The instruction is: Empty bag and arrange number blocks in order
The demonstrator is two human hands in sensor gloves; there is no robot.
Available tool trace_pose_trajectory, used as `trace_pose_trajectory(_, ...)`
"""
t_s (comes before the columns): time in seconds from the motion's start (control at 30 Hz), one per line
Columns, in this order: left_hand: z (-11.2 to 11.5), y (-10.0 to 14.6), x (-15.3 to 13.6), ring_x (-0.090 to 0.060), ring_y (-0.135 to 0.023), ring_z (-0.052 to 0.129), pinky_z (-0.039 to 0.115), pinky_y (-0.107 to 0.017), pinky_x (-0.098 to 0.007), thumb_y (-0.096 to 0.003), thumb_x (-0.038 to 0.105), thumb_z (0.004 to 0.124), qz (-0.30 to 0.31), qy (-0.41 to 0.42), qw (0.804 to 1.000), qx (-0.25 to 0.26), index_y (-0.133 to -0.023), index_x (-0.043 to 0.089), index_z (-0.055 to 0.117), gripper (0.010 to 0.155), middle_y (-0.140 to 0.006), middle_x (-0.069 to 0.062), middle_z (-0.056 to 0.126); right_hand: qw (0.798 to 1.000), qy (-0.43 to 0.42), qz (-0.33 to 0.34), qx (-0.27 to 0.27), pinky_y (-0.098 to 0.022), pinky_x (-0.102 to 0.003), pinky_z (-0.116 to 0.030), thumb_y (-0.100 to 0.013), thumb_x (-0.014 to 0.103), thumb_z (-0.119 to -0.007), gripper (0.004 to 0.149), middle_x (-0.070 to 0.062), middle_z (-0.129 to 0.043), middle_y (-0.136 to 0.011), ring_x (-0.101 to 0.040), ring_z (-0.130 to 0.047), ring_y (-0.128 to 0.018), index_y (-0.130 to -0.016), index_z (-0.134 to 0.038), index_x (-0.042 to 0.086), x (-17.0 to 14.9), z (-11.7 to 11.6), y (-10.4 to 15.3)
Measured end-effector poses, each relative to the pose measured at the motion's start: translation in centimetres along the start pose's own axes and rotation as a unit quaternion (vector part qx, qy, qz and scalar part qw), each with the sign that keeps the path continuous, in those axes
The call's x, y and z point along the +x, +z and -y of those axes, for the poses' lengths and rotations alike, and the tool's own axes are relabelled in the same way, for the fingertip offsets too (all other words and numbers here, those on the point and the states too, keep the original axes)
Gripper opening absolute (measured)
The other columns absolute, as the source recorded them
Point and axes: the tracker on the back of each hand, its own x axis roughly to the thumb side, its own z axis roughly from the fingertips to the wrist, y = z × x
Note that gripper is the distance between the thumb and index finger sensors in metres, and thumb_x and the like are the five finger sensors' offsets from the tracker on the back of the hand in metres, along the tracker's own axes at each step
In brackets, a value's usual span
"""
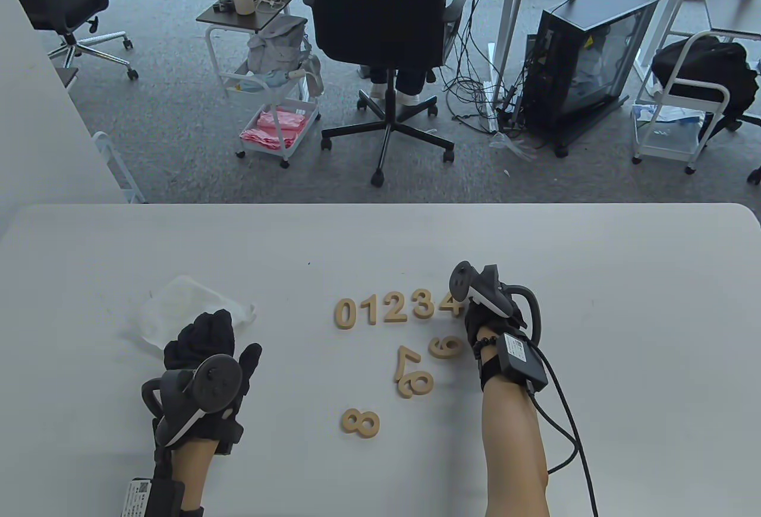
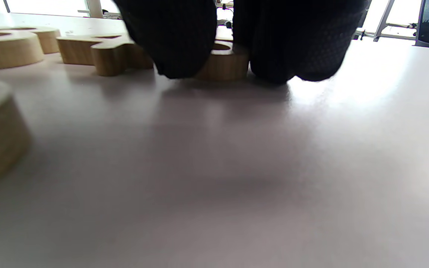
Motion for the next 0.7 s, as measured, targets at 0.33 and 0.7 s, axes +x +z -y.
trace_pose_trajectory(0.33,0.1,0.0,0.0,-0.062,-0.095,0.068,0.053,-0.064,-0.08,-0.0538,0.052,0.066,0.002,-0.002,1.0,-0.001,-0.11,0.001,0.053,0.078,-0.108,-0.034,0.057,1.0,-0.013,0.011,-0.023,-0.064,-0.057,-0.077,-0.05,0.029,-0.081,0.065,-0.029,-0.058,-0.106,-0.05,-0.079,-0.086,-0.108,-0.051,0.017,-0.6,1.5,1.5)
trace_pose_trajectory(0.7,0.1,0.2,0.5,-0.062,-0.095,0.069,0.052,-0.064,-0.08,-0.0538,0.052,0.066,0.015,-0.001,1.0,0.002,-0.11,0.001,0.053,0.077,-0.108,-0.034,0.057,0.988,-0.052,0.102,-0.102,-0.068,-0.064,-0.069,-0.052,0.034,-0.079,0.063,-0.025,-0.057,-0.11,-0.055,-0.071,-0.093,-0.107,-0.058,0.014,-1.2,4.6,8.4)
